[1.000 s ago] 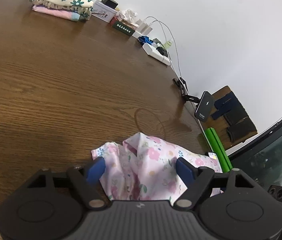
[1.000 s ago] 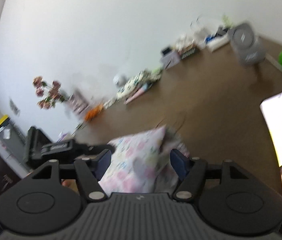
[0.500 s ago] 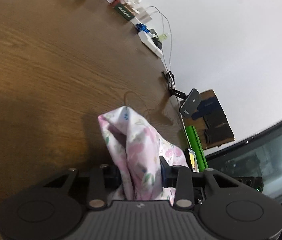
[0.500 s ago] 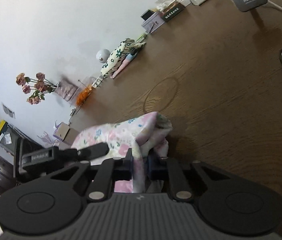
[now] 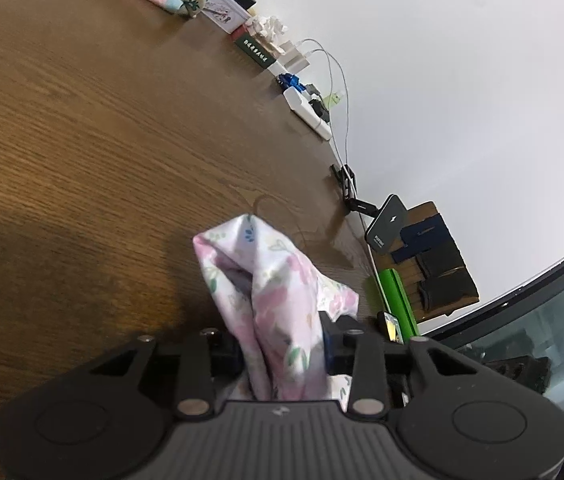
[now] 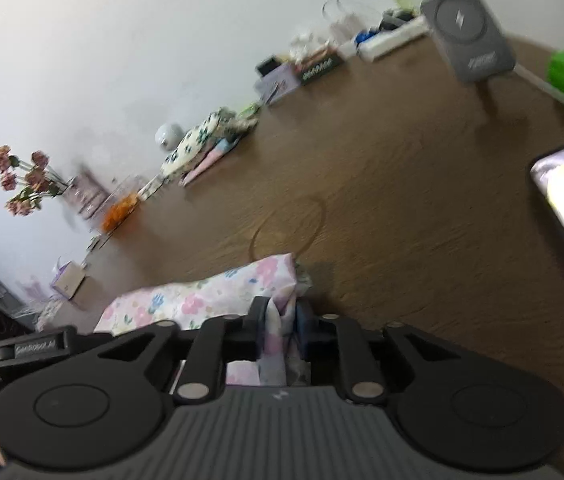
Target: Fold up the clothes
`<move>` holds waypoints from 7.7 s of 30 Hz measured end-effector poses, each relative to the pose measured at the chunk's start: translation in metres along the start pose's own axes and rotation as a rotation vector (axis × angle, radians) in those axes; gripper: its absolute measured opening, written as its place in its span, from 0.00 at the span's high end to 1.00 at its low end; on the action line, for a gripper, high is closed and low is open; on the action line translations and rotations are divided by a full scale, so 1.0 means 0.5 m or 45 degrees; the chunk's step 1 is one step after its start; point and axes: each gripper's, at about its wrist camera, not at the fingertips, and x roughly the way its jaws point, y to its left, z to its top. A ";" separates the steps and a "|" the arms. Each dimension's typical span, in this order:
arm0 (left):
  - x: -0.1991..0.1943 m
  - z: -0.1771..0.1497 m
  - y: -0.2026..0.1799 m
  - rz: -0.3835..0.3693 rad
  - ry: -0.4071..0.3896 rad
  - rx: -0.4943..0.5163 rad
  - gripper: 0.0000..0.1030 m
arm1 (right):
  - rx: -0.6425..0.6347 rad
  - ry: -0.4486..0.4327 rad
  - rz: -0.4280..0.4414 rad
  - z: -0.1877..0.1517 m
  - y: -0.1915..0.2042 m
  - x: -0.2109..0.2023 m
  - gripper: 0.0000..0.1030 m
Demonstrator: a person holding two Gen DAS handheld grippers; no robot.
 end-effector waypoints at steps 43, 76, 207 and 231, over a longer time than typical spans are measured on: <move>-0.022 -0.047 -0.103 0.427 -0.288 0.396 0.65 | -0.352 -0.041 -0.069 -0.013 0.044 0.023 0.54; -0.079 -0.062 -0.075 0.352 -0.191 0.242 0.16 | -0.338 -0.133 0.011 -0.029 0.051 -0.044 0.39; 0.079 0.085 -0.064 1.090 -0.333 0.496 0.00 | -0.486 -0.004 -0.611 0.082 0.164 0.227 0.00; 0.079 0.081 -0.075 1.091 -0.336 0.490 0.00 | -0.519 0.013 -0.558 0.080 0.174 0.234 0.01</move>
